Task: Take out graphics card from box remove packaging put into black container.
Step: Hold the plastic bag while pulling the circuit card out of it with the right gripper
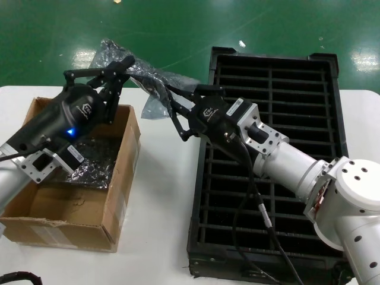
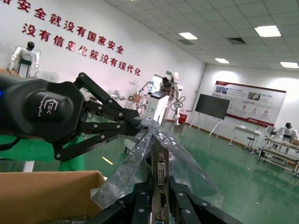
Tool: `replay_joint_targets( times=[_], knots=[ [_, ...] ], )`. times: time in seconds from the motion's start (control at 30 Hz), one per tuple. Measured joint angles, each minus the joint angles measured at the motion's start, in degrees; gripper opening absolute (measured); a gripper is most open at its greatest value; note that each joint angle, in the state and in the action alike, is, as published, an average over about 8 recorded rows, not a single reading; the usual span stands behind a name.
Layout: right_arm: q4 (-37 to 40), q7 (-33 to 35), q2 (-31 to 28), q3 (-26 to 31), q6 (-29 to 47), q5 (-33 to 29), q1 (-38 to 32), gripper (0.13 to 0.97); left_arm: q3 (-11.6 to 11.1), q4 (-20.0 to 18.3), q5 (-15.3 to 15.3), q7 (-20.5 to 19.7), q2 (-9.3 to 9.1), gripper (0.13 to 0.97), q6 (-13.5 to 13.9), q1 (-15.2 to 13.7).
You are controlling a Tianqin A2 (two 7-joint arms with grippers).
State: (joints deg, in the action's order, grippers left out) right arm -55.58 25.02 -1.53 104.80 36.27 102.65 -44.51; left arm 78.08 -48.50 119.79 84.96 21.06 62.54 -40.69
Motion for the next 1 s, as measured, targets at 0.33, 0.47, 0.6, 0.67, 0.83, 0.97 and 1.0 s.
replay_joint_targets(
  times=[0.33, 0.47, 0.6, 0.67, 0.83, 0.97, 1.0],
  knots=[
    [-0.5, -0.7, -0.3, 0.5, 0.0, -0.4, 0.0, 0.186, -0.3, 1.0, 0.0, 1.1, 0.24, 0.139, 0.2, -0.4],
    [-0.4, -0.8, -0.3, 0.5, 0.0, -0.4, -0.1, 0.192, -0.3, 1.0, 0.0, 1.2, 0.23, 0.139, 0.3, -0.4],
    [-0.3, -0.8, -0.3, 0.5, 0.1, -0.4, -0.1, 0.214, -0.3, 1.5, 0.0, 1.8, 0.27, 0.139, 0.3, -0.7],
    [-0.3, -0.7, -0.3, 0.4, 0.2, -0.3, -0.1, 0.225, -0.3, 1.8, -0.1, 2.0, 0.31, 0.139, 0.3, -0.9],
    [-0.2, -0.3, -0.2, 0.0, 0.4, 0.1, -0.1, 0.272, -0.3, 2.3, -0.1, 2.4, 0.5, 0.139, 0.5, -1.0],
    [0.1, 0.0, -0.1, -0.3, 0.6, 0.5, -0.1, 0.327, -0.2, 2.4, -0.2, 2.3, 0.7, 0.139, 0.8, -0.9],
    [0.2, 0.1, -0.1, -0.4, 0.6, 0.5, -0.2, 0.34, -0.1, 2.4, -0.2, 2.3, 0.76, 0.139, 0.9, -0.8]
  ],
)
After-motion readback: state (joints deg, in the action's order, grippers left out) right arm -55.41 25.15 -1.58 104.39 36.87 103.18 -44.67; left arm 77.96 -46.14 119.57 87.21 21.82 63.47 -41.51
